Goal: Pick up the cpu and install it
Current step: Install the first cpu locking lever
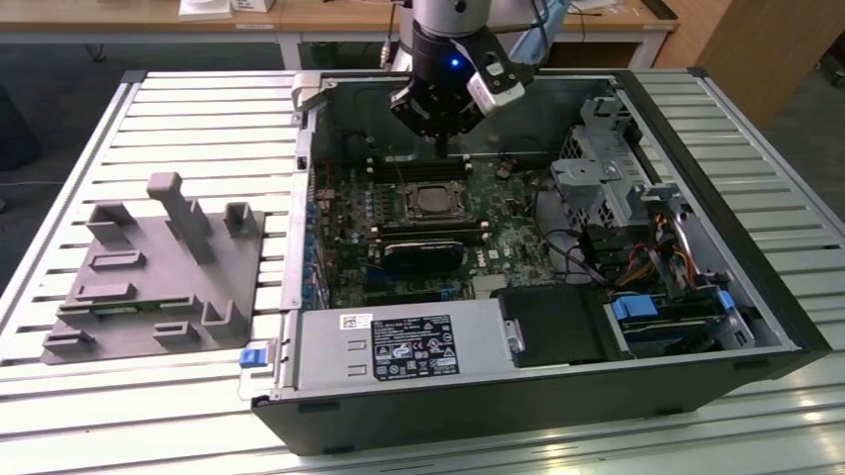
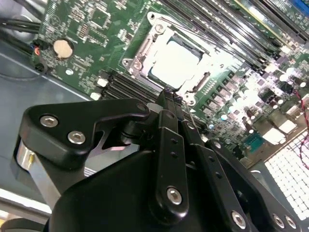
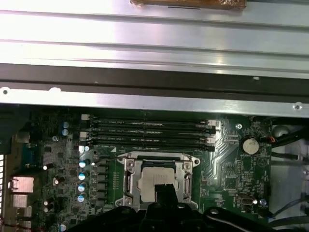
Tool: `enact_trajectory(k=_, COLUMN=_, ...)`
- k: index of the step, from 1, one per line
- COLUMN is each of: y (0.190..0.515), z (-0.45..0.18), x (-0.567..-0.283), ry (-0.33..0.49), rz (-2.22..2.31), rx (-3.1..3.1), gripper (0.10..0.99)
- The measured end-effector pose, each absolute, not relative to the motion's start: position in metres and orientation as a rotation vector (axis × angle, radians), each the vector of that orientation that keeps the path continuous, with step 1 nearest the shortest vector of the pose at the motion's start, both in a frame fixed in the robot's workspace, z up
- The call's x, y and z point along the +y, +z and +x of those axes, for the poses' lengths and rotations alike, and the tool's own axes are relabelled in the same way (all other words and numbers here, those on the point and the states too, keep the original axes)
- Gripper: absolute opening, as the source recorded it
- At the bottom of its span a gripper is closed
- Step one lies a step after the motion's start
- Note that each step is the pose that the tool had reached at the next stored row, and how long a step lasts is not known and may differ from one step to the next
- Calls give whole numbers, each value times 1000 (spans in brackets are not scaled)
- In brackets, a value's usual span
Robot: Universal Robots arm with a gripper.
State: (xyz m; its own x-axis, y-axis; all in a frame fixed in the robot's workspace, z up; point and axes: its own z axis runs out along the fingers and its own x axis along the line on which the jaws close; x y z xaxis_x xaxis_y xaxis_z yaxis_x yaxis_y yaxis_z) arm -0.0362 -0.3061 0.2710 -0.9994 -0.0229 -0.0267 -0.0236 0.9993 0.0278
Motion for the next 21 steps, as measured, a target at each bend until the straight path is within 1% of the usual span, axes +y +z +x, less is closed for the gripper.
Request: enact_trajectory(k=21, y=258, z=-91, x=-306, ry=35, rz=-36, rx=3115, gripper=106)
